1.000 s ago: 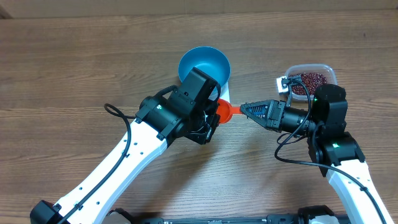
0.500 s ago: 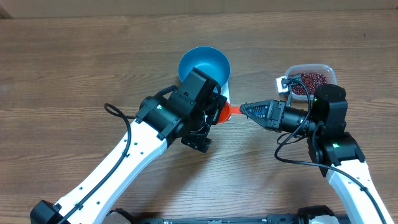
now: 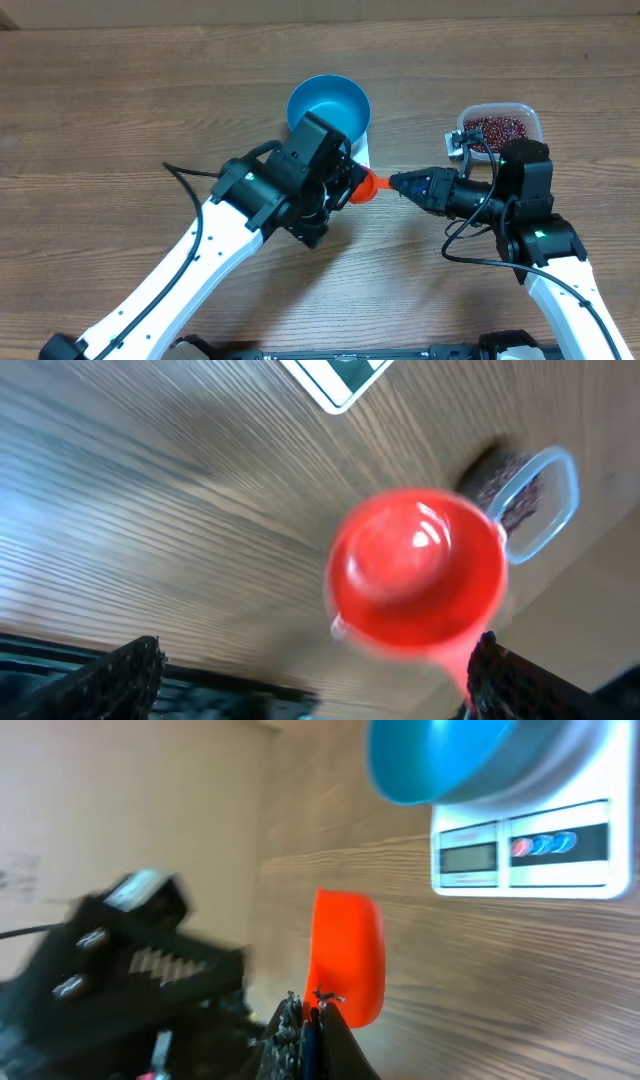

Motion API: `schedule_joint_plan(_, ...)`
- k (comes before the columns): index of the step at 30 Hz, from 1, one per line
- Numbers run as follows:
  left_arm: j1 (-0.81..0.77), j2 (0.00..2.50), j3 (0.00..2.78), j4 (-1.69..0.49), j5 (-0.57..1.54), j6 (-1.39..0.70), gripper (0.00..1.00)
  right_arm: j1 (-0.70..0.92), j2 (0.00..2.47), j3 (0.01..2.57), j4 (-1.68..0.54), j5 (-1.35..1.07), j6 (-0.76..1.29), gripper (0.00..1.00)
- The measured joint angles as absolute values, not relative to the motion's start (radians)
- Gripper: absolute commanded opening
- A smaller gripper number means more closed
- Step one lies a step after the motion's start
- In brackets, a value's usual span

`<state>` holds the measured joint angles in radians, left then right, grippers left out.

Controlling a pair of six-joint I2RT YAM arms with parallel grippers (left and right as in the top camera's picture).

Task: Scoop item into bowl and weigh 150g on scale
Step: 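Release the scoop rim with the left gripper and pull back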

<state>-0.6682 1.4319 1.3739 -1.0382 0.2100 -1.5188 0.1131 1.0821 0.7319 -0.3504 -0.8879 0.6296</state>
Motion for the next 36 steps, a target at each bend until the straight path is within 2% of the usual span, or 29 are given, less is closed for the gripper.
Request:
schedule_joint_plan(6,-0.668,1.386,1.374,-1.165,0.148,-1.319,0.99,0.113,1.082,0.732,-0.360,-0.833,0.592,0.04)
schedule_joint_plan(18,-0.668,1.384,1.374,-1.205,0.115,-0.873,1.00,0.113,1.082,0.739,-0.479,-0.711,0.555,0.04)
schedule_joint_plan(19,-0.668,1.384,1.374,-1.205,0.114,-0.839,0.95,0.113,1.082,0.748,-0.506,-0.693,0.553,0.04)
schedule_joint_plan(22,-0.668,1.384,1.374,-1.206,0.112,-0.770,0.71,0.113,1.082,0.784,-0.590,-0.642,0.543,0.04)
schedule_joint_plan(25,-0.668,1.384,1.374,-1.208,0.106,-0.720,0.26,0.113,1.082,0.847,-0.704,-0.564,0.529,0.04)
schedule_joint_plan(26,-0.668,1.384,1.374,-1.208,0.098,-0.702,0.04,0.113,1.082,0.870,-0.735,-0.540,0.522,0.04)
schedule_joint_plan(36,-0.668,1.384,1.374,-1.200,-0.121,-0.651,0.04,0.113,1.082,1.008,-0.921,-0.353,0.477,0.04)
